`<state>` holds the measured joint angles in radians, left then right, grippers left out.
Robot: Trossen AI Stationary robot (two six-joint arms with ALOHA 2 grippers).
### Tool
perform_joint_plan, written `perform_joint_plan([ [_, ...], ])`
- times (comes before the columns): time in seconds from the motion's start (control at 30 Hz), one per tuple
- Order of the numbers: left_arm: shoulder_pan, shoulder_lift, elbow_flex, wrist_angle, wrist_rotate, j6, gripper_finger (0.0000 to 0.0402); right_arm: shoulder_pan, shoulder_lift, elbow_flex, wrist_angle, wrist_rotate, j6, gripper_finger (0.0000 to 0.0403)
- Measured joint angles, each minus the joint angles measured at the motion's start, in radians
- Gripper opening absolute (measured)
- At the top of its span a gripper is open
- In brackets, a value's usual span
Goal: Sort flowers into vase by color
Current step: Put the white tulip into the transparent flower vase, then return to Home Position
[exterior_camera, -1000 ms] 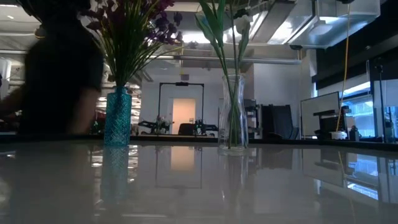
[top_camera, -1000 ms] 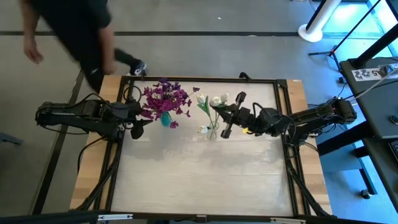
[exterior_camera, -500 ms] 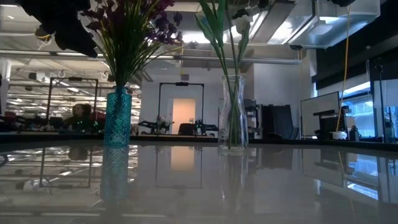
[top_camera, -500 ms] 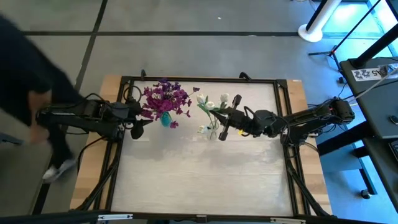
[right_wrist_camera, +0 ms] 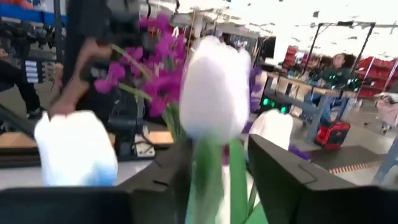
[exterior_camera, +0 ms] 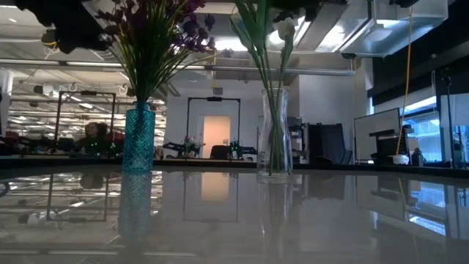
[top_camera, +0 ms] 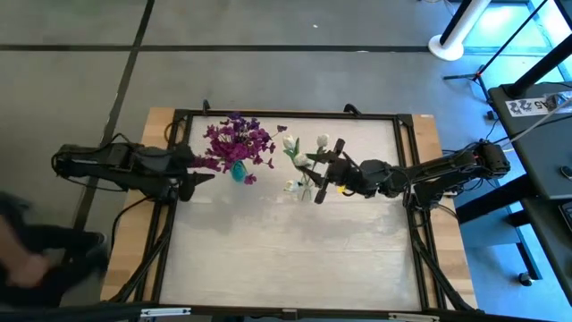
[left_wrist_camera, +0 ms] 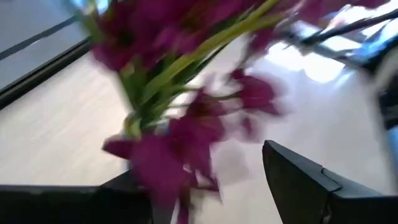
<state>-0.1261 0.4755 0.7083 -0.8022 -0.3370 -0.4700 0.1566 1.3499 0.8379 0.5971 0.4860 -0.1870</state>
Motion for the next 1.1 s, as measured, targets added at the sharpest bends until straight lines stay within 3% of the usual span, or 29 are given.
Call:
perform_joint_plan([
  [0.3, -0.216, -0.142, -0.175, 0.334, 0.001, 0.042, 0.0213, 0.0, 0.0, 0.0, -0.052, -0.007, 0.049, 0.0211],
  [0.53, -0.38, -0.158, -0.34, 0.545, 0.012, 0.066, 0.0213, 0.001, -0.048, 0.0, -0.094, -0.034, 0.051, 0.0232],
  [0.73, -0.51, -0.156, -0.465, 0.751, 0.038, 0.184, 0.0213, 0.045, -0.093, 0.0, -0.092, -0.051, 0.044, 0.0241],
  [0.93, -0.558, -0.156, -0.698, 1.187, 0.217, 0.275, 0.0213, 0.117, -0.098, 0.0, -0.106, -0.053, 0.019, 0.0239],
  [1.1, -0.549, -0.148, -0.702, 1.216, 0.196, 0.304, 0.0213, 0.138, -0.102, -0.001, -0.14, -0.175, -0.019, 0.0238],
])
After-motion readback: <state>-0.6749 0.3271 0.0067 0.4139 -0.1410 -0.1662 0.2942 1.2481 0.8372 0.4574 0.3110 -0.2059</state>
